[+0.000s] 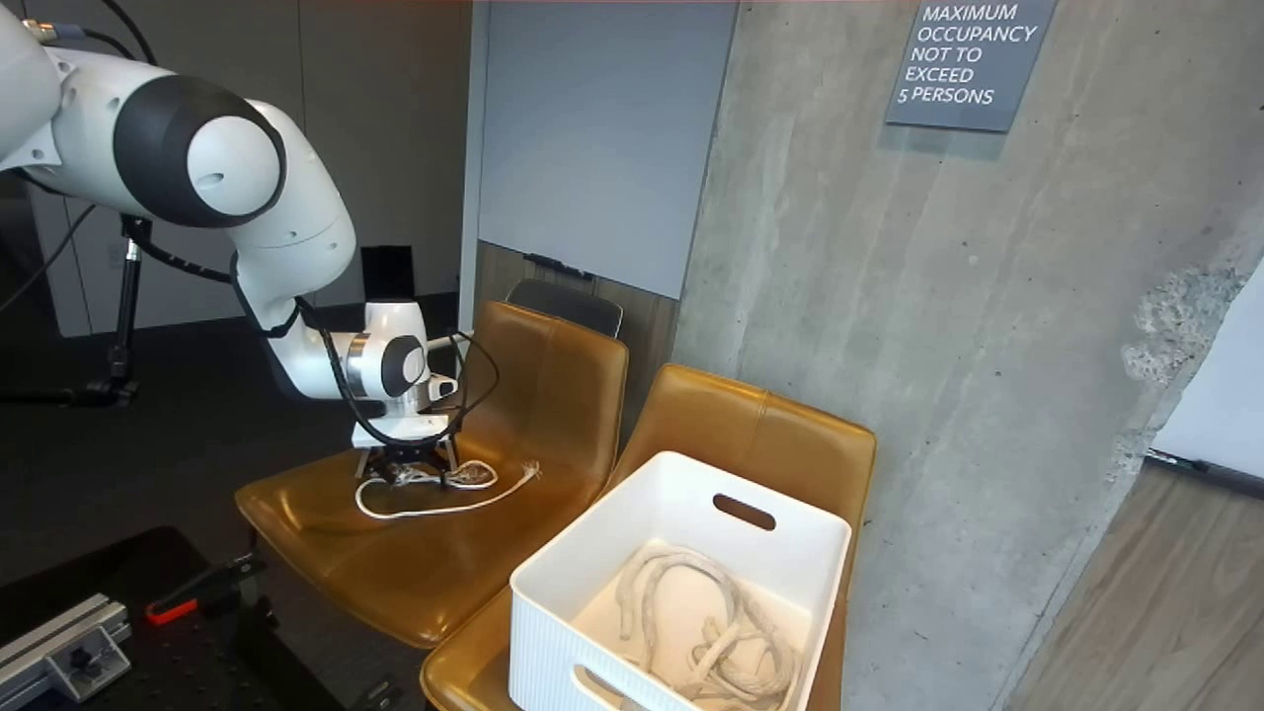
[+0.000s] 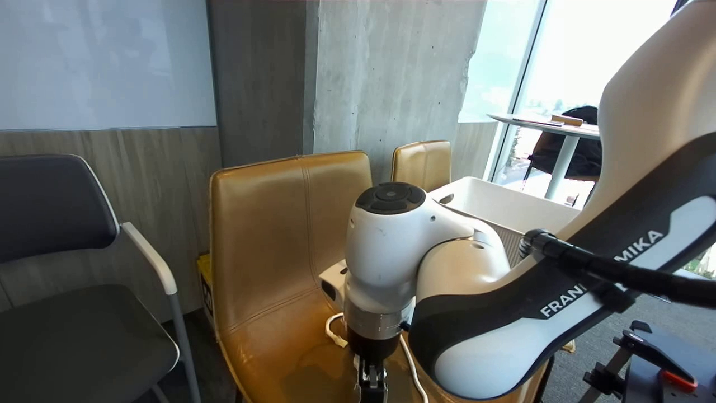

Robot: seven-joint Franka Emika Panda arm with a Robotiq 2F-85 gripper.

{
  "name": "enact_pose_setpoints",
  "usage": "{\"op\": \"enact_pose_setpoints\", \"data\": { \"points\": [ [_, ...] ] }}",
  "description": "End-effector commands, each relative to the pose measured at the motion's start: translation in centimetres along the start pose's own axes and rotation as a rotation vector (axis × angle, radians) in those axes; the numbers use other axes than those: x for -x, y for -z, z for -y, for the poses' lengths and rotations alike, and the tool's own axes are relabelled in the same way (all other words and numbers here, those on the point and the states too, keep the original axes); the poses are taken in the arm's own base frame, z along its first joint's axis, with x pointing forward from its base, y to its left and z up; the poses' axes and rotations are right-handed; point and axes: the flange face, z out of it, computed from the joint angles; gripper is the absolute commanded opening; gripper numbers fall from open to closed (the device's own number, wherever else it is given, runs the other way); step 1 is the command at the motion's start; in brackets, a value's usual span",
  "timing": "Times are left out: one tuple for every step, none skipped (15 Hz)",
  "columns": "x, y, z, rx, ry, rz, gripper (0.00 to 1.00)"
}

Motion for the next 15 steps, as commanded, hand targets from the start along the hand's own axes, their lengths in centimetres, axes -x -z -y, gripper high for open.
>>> {"op": "enact_pose_setpoints", "data": {
  "points": [
    [0.0, -2.1, -1.1, -0.044, -0.001, -0.003, 1.0],
    [0.0, -2.2, -1.3, -0.049, -0.002, -0.005, 1.0],
    [-0.1, -2.3, -1.6, -0.054, -0.002, -0.007, 0.78],
    [-0.1, -2.3, -1.7, -0.058, 0.0, -0.008, 0.74],
    [-0.2, -2.4, -1.9, -0.057, 0.001, -0.01, 0.66],
    [-0.2, -2.3, -2.0, -0.056, 0.003, -0.009, 0.58],
    [-0.2, -2.4, -2.2, -0.055, 0.004, -0.009, 0.49],
    [-0.2, -2.4, -2.4, -0.054, 0.004, -0.009, 0.43],
    [-0.1, -2.4, -2.6, -0.053, 0.005, -0.008, 0.34],
    [-0.1, -2.4, -2.9, -0.051, 0.006, -0.007, 0.28],
    [-0.1, -2.3, -3.1, -0.049, 0.007, -0.006, 0.21],
    [-0.1, -2.2, -3.3, -0.048, 0.009, -0.005, 0.13],
    [-0.2, -2.0, -3.4, -0.047, 0.01, -0.002, 0.06],
    [-0.3, -1.7, -3.5, -0.045, 0.013, 0.0, 0.01],
    [-0.5, -1.1, -3.5, -0.046, 0.019, 0.0, 0.0]
  ]
}}
